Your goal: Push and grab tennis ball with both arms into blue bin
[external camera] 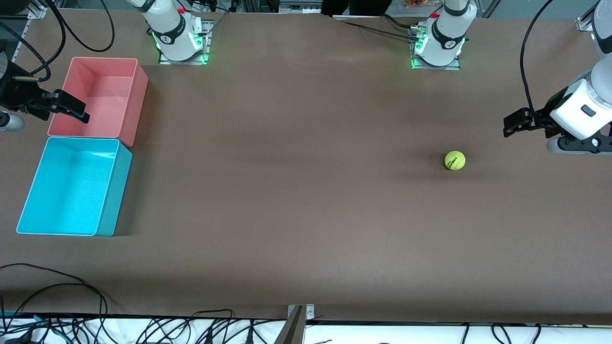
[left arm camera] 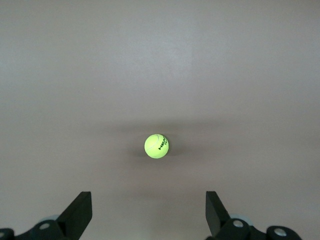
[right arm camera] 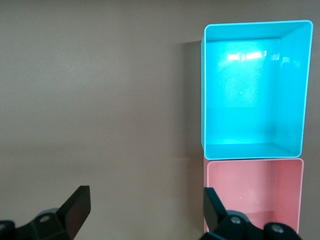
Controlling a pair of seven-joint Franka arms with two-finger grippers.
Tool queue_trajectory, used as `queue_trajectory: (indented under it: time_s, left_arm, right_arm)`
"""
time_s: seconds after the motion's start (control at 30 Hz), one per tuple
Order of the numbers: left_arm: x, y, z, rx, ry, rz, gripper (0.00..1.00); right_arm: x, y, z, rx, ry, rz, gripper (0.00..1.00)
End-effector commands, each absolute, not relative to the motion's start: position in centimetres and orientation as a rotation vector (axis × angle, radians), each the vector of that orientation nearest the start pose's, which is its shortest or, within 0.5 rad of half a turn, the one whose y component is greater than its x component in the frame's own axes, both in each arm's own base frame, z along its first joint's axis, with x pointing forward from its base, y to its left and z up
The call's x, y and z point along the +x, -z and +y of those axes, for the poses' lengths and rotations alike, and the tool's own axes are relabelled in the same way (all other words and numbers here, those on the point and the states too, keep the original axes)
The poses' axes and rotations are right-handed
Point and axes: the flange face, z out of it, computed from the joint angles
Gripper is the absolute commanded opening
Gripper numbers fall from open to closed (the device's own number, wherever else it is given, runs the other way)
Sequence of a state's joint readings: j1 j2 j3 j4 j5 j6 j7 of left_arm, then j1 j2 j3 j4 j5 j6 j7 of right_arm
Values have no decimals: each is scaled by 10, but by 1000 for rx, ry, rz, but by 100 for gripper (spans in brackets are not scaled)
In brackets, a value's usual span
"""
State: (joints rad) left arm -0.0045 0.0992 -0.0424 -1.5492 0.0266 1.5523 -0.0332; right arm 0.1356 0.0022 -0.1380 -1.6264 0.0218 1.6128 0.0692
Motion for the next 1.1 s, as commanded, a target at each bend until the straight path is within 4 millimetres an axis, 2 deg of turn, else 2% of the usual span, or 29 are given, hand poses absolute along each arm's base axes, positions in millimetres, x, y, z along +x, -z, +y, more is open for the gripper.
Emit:
queue_trajectory:
  time_s: [0.0,1.07]
  left_arm:
    - [574,-577,-25,-3101,-142,19,100]
    - [578,-572,-32,-3100,-152,36,100]
  right_arm:
    - [555,-609,2,-3107,-23,116,100]
    - [555,-609,2,-3107,-23,116,100]
